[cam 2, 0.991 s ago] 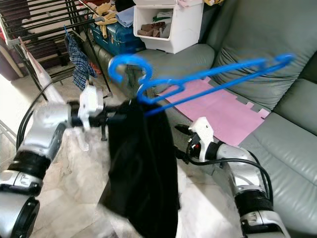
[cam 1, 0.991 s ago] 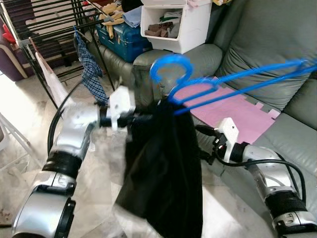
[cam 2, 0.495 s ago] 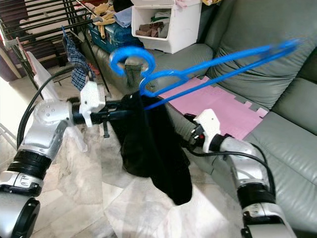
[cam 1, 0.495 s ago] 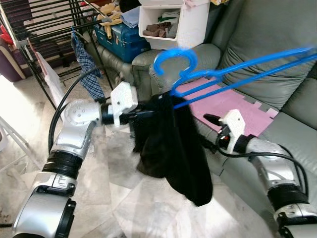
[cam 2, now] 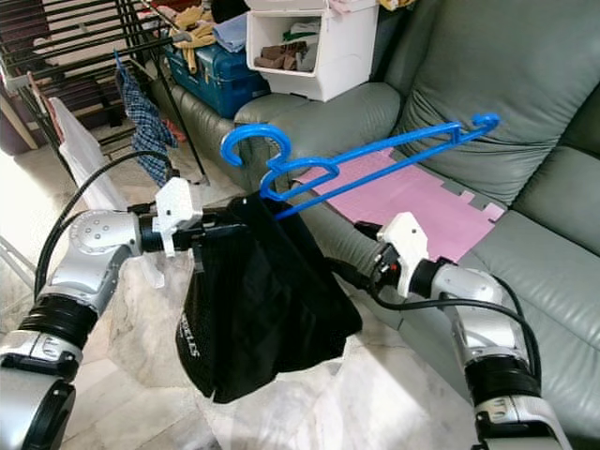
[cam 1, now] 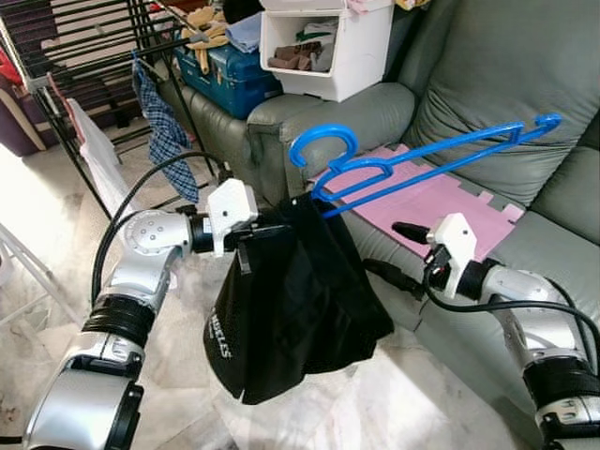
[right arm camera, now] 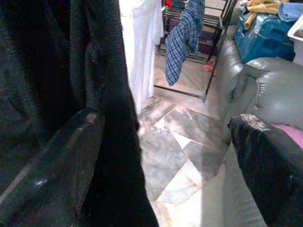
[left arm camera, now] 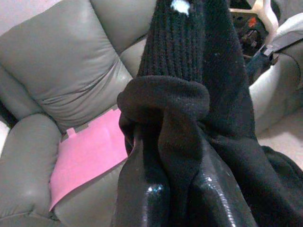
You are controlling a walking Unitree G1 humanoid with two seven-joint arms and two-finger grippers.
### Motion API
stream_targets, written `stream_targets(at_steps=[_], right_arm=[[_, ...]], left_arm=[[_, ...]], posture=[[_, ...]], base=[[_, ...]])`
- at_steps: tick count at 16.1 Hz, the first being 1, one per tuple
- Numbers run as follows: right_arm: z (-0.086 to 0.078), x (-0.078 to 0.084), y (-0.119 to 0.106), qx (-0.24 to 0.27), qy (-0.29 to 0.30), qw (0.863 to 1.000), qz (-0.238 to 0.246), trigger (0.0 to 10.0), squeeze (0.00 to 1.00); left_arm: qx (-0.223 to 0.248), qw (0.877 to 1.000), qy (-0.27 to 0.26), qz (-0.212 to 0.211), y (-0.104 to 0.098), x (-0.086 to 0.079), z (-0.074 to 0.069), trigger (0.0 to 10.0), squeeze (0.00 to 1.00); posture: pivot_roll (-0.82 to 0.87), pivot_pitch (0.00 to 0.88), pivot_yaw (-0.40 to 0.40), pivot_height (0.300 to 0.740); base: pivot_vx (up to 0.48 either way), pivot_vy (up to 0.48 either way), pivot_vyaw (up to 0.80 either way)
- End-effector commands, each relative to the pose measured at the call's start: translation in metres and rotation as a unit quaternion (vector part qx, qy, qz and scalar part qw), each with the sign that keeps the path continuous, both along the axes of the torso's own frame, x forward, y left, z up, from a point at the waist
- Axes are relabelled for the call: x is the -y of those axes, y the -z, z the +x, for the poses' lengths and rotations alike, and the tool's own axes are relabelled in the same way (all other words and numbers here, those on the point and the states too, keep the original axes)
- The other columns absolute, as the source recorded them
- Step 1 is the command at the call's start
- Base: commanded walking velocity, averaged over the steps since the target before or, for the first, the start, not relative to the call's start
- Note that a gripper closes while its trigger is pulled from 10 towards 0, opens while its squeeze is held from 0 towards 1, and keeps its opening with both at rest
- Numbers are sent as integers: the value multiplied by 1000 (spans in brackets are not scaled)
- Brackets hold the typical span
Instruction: Hang hanger
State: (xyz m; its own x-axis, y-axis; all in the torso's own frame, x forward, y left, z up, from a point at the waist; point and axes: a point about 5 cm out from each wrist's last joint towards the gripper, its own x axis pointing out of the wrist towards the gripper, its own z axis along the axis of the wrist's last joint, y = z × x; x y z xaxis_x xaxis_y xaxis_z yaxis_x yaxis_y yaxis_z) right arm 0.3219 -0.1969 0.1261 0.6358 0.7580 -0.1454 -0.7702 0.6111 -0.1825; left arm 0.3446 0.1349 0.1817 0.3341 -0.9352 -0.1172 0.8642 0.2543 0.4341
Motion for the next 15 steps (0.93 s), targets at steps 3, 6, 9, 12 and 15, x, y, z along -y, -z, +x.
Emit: stream_targets(at_steps=[3,6,9,12,15], right_arm=[[5,-11,4,-10,-3,1000,9,10000,0],[7,-16,18,-36,14,999,9,10000,0],[0,-5,47,-112,59,991,-48,10000,0],[-23,30,71,-201,103,973,-48,10000,0],[-39,79,74,-234,200,950,-54,0,0]], left_arm=[[40,997,38,-59,-38,13,-2,0,0],[59,989,57,-124,-71,23,-4,0,0],[68,979,44,-185,-100,17,-1,0,0],[70,981,-16,-178,-100,-12,11,0,0],[46,982,-69,-171,-90,-39,16,0,0]], posture=[[-146,0,49,740],[-140,0,43,740],[-141,0,34,740],[-149,0,28,740],[-166,0,36,740]], base=[[0,0,0],[0,0,0],[0,0,0],[0,0,0],[0,0,0]])
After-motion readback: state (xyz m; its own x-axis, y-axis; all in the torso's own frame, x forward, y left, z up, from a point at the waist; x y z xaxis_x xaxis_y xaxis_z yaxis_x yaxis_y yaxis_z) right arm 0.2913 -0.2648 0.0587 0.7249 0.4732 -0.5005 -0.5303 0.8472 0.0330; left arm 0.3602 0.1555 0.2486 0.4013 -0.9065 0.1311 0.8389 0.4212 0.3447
